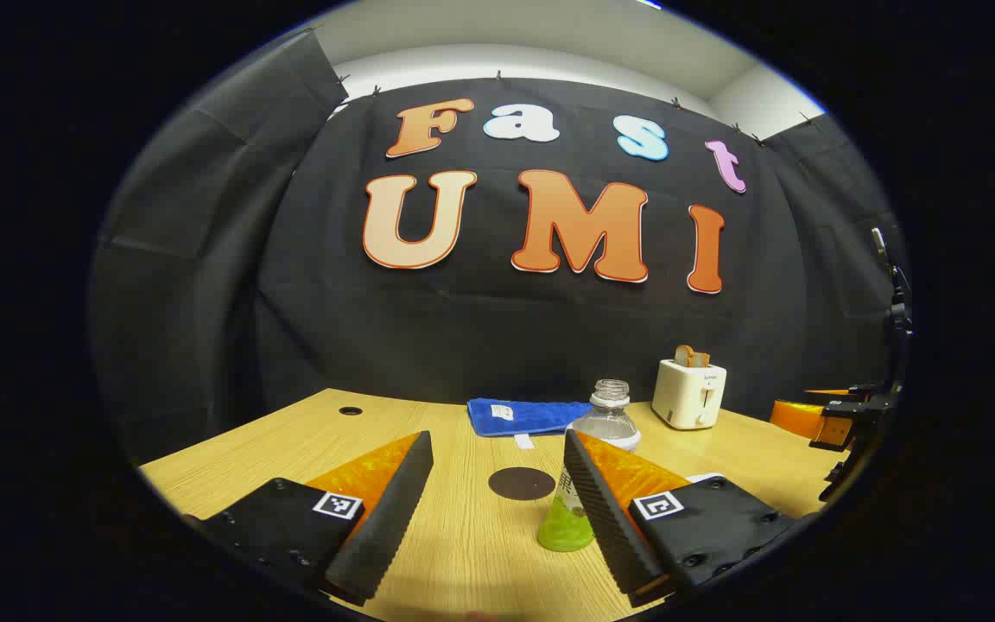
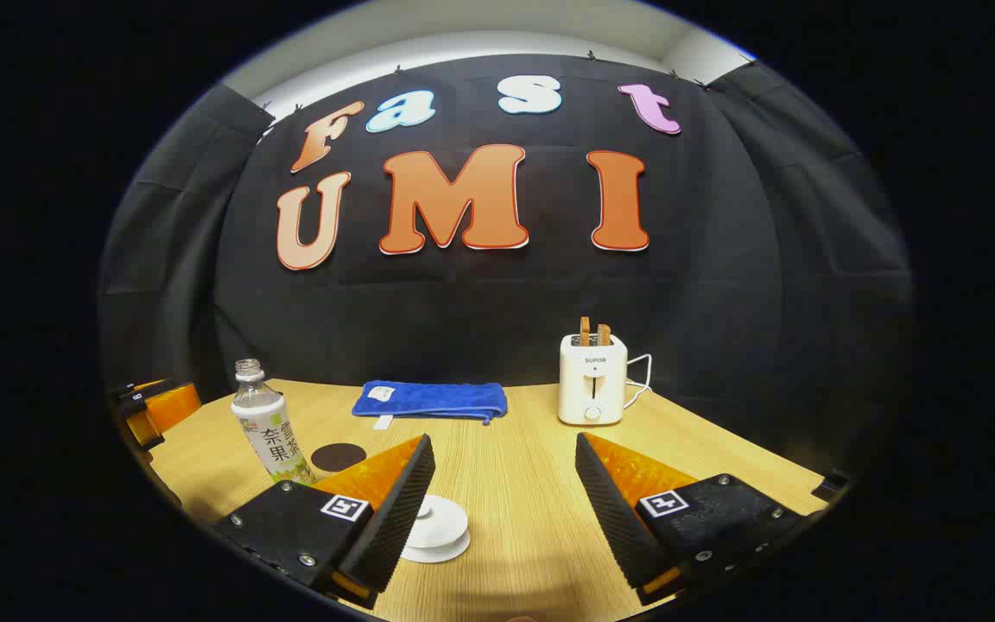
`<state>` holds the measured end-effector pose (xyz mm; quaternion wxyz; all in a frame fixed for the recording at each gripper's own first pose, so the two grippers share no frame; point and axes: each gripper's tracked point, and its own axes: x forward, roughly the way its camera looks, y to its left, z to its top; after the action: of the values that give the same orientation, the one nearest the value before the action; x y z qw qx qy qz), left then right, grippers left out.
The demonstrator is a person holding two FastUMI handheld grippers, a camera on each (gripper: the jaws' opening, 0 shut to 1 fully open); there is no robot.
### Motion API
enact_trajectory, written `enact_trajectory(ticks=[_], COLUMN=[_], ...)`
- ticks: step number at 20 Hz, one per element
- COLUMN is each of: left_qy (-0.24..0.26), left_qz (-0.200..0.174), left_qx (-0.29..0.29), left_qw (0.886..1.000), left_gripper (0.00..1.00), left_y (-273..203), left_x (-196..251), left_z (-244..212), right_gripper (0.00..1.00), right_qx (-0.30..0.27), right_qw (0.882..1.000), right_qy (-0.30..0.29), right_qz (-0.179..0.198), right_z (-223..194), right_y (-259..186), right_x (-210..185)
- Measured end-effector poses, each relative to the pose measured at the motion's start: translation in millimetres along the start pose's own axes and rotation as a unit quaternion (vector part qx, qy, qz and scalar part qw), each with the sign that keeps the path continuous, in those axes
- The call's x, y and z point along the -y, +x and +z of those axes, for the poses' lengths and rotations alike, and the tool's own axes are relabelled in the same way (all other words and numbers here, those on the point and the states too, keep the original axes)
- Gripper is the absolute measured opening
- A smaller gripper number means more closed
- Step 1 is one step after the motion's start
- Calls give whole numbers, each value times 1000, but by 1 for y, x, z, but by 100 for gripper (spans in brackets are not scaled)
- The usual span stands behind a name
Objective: Open the teacup lid with one hand, grasp the water bottle and pour water into the teacup with the other hand; after pouring, place the water bottle on the coaster and then close the teacup lid.
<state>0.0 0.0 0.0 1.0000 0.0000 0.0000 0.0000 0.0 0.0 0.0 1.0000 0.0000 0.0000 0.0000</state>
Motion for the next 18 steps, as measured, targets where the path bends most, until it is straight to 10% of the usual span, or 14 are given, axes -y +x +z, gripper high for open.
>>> enact_trajectory(ticks=[18], left_qy=[-5], left_qz=[17], left_qx=[6], left_qw=[1000], left_gripper=[98], left_y=[-2], left_x=[-12], left_z=[3], right_gripper=[98], right_qx=[5], right_qw=[1000], right_qy=[8], right_qz=[-4], right_z=[4], right_y=[-4], right_x=[2])
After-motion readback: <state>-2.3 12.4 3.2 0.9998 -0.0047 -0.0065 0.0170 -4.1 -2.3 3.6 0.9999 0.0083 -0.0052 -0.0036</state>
